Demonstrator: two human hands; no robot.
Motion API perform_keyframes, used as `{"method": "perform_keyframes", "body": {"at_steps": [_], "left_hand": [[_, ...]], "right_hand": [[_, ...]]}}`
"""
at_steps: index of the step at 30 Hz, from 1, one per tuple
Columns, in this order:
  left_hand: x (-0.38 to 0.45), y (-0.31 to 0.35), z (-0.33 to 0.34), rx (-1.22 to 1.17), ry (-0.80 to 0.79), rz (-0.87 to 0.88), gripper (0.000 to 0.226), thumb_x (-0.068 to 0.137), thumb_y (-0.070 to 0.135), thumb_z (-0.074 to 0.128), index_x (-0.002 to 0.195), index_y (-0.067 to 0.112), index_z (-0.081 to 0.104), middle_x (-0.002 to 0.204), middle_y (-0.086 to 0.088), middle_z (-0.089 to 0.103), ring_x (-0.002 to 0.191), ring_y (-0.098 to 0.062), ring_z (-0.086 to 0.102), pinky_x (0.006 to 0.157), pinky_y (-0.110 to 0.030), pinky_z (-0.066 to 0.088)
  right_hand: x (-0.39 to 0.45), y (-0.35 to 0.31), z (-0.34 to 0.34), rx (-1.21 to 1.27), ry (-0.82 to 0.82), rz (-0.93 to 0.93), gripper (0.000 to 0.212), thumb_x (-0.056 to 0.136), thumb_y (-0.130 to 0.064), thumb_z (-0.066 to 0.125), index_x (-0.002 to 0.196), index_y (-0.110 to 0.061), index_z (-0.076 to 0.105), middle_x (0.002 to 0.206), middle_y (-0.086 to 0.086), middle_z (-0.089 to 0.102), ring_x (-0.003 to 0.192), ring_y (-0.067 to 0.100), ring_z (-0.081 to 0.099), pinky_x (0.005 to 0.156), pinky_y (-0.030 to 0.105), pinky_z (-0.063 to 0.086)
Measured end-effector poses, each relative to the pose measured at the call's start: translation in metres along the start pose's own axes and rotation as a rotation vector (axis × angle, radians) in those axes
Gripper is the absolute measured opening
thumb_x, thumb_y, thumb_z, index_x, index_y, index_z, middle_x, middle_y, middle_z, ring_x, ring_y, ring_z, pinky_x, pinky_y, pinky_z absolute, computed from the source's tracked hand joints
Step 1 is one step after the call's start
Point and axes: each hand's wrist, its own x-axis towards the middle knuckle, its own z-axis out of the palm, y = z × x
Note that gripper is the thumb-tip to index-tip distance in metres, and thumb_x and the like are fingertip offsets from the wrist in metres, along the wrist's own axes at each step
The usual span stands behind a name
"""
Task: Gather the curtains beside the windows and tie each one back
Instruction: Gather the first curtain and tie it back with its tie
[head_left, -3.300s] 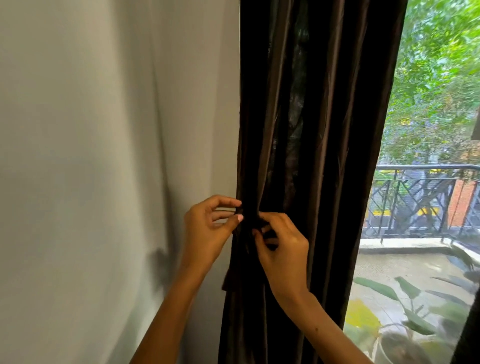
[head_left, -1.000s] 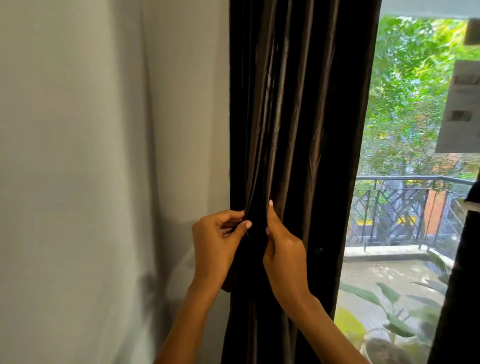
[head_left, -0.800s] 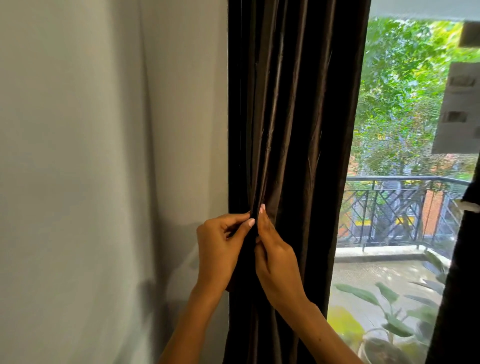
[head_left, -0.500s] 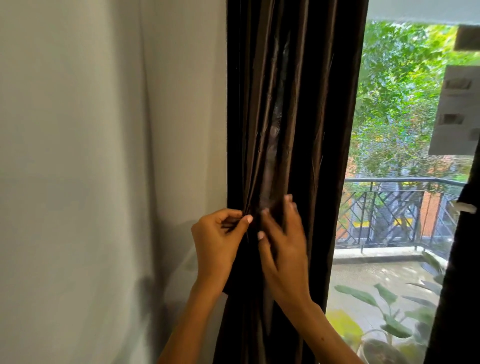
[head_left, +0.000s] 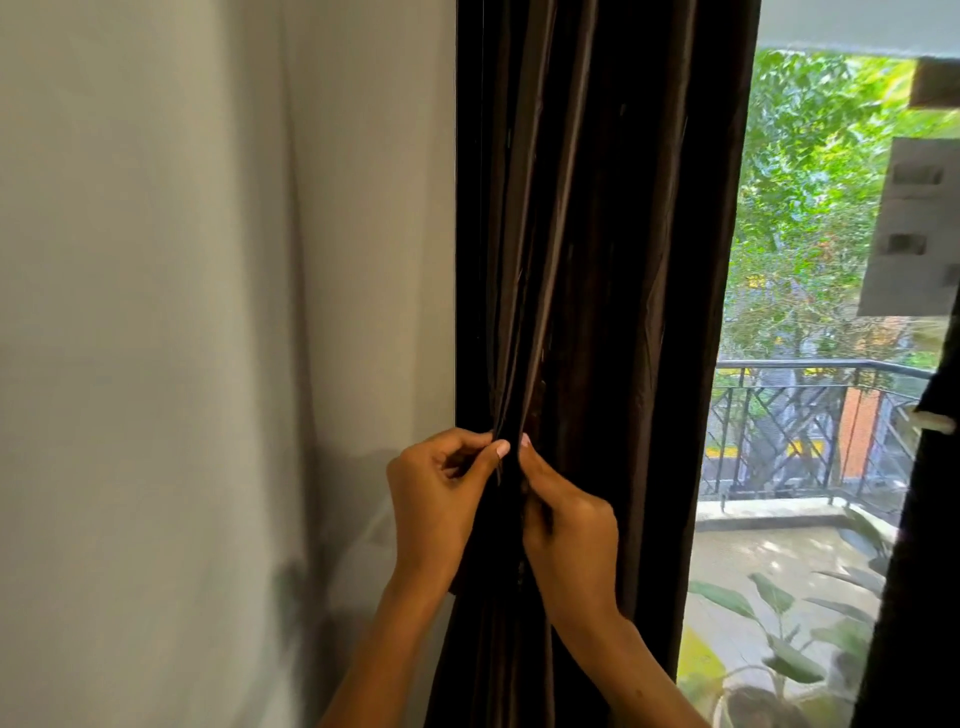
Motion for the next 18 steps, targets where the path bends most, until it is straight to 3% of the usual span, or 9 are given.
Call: {"method": "perform_keyframes", "body": {"at_steps": [2,4,8,9,11,12,14,16,18], "left_hand": [[-0.001,0.001,0.0,-0.03,0.002,-0.008,0.008,0.079,0.012,0.074,0.081,0.02,0.074,0.071,0.013,0.071,0.07,0.001,0.068,0.064,-0.009,0.05],[-0.002,0.003,0.002,-0.064,-0.001,-0.02,0.008,0.078,0.014,0.074,0.082,0.021,0.074,0.072,0.015,0.072,0.071,0.001,0.068,0.065,-0.008,0.049],[0.0,0.001,0.003,-0.087,0.017,-0.065,0.009,0.075,0.012,0.077,0.082,0.015,0.073,0.067,0.014,0.071,0.067,0.001,0.068,0.062,-0.008,0.05],[0.003,-0.002,0.003,-0.064,0.031,-0.059,0.008,0.075,0.012,0.077,0.082,0.014,0.073,0.067,0.013,0.071,0.066,0.0,0.068,0.062,-0.01,0.05],[0.008,-0.008,0.001,-0.039,0.041,-0.072,0.008,0.075,0.013,0.078,0.082,0.012,0.074,0.07,0.009,0.072,0.067,-0.002,0.069,0.065,-0.013,0.053],[0.01,-0.011,0.0,-0.048,0.032,-0.096,0.01,0.075,0.014,0.078,0.083,0.011,0.074,0.072,0.007,0.072,0.068,-0.004,0.069,0.067,-0.015,0.054],[0.014,-0.013,-0.004,-0.103,-0.014,-0.165,0.012,0.075,0.013,0.077,0.085,0.008,0.073,0.074,0.002,0.073,0.071,-0.009,0.071,0.068,-0.017,0.055],[0.016,-0.013,-0.008,-0.185,-0.07,-0.248,0.011,0.075,0.01,0.076,0.085,0.007,0.073,0.073,0.001,0.074,0.072,-0.01,0.071,0.066,-0.015,0.054],[0.018,-0.012,-0.01,-0.231,-0.107,-0.293,0.009,0.075,0.007,0.075,0.084,0.009,0.072,0.073,0.003,0.074,0.072,-0.008,0.071,0.064,-0.011,0.052]], "right_hand": [[0.0,-0.001,0.001,-0.002,-0.07,-0.01,0.055,0.082,0.004,0.054,0.132,-0.019,0.05,0.116,0.001,0.069,0.091,0.014,0.068,0.078,0.017,0.054],[0.001,-0.001,0.002,0.007,-0.124,0.0,0.059,0.081,0.004,0.051,0.135,-0.021,0.046,0.129,-0.005,0.059,0.098,0.01,0.066,0.081,0.012,0.052],[0.002,0.001,0.002,0.028,-0.226,0.021,0.051,0.086,-0.02,0.044,0.136,-0.029,0.042,0.145,-0.01,0.042,0.088,0.007,0.065,0.072,0.004,0.044],[0.004,0.002,0.001,0.055,-0.229,0.038,0.048,0.088,-0.027,0.043,0.136,-0.028,0.045,0.149,-0.01,0.036,0.105,0.007,0.061,0.083,0.006,0.043],[0.012,0.01,0.001,0.062,-0.126,0.131,0.048,0.092,-0.037,0.049,0.139,-0.028,0.044,0.158,-0.007,0.017,0.141,0.007,0.027,0.11,0.02,0.029],[0.017,0.015,0.0,0.05,-0.053,0.216,0.058,0.092,-0.044,0.054,0.144,-0.028,0.035,0.16,-0.005,0.008,0.145,0.008,0.012,0.115,0.025,0.02],[0.03,0.021,-0.003,0.086,0.011,0.409,0.092,0.08,-0.058,0.061,0.151,-0.027,0.011,0.16,-0.002,-0.002,0.145,0.009,0.002,0.116,0.03,0.012],[0.042,0.024,-0.003,0.249,-0.035,0.537,0.111,0.07,-0.062,0.062,0.152,-0.024,-0.002,0.16,0.002,0.008,0.145,0.011,0.012,0.118,0.034,0.018],[0.051,0.025,-0.003,0.4,-0.072,0.603,0.107,0.071,-0.054,0.068,0.152,-0.022,0.005,0.151,0.005,0.034,0.137,0.011,0.036,0.111,0.034,0.036]]}}
